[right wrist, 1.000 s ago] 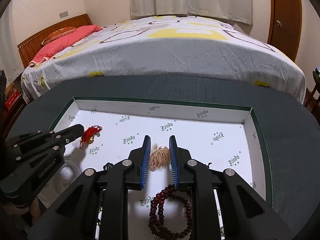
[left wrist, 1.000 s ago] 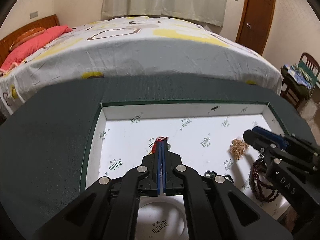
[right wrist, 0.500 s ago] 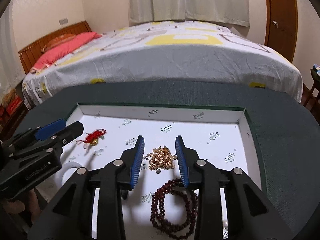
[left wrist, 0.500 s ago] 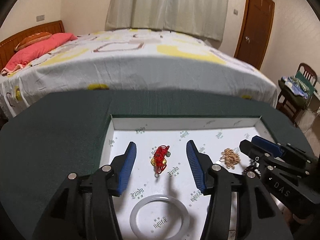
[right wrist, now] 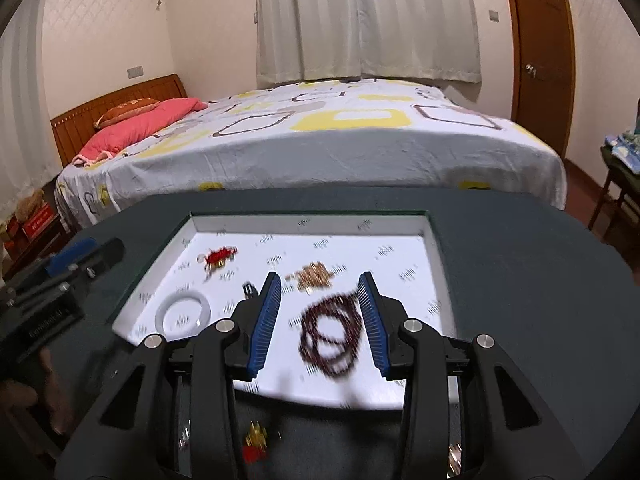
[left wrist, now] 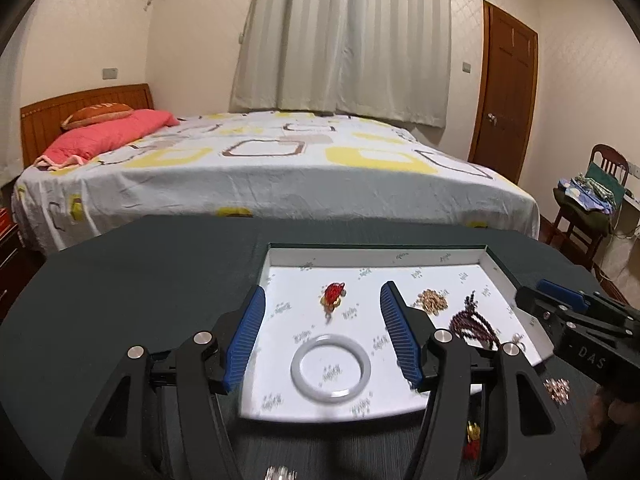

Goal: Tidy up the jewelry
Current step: 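Lift both open tools out of the box back over the table, then close the right tool on the red coral bead charm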

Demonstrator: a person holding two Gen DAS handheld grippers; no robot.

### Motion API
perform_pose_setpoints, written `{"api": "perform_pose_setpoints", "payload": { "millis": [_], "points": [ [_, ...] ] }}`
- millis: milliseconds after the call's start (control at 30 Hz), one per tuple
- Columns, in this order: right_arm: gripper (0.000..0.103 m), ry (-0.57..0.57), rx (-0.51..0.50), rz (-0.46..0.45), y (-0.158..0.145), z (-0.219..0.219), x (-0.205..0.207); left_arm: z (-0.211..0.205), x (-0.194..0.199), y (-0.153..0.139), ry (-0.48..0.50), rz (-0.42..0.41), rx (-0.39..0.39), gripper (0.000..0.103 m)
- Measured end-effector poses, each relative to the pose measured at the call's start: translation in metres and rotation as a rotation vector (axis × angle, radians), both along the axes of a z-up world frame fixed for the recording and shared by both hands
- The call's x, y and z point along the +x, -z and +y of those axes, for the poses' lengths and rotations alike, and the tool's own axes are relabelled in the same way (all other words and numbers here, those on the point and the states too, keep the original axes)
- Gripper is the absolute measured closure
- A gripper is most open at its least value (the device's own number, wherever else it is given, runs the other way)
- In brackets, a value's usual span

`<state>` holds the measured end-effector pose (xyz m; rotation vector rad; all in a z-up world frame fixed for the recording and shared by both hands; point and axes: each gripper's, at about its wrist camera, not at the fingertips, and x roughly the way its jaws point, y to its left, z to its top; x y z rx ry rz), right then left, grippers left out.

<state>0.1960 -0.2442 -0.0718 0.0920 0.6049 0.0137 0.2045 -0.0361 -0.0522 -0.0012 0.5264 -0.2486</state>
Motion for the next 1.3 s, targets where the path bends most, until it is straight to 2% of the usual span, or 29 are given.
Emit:
{"api": "perform_pose_setpoints", "payload": {
  "millis": [200,467,700,1133,1300],
  "points": [
    [0.063,0.017,-0.010,0.009,0.007,0.000,-0.035,0.007,-0.029,0.007,-0.011,0.003,0.037,0.040],
    [0.063,0.011,0.000,0.047,0.024,0.009,-0.063,0.020,-0.059,0.029,-0.021,0.071,0.075,0.040],
    [0.063,-0.033,-0.004,0.081,0.037,0.028,-0.063,0.038,-0.063,0.036,-0.058,0.106,0.065,0.040],
    [0.064,-0.091,-0.014,0.216,0.066,0.052,-0.043,0.046,-0.055,0.060,-0.069,0.171,0.091,0.040],
    [0.067,-0.094,-0.021,0.262,0.072,0.055,-0.038,0.048,-0.052,0.064,-0.075,0.196,0.082,0.040]
  ]
}}
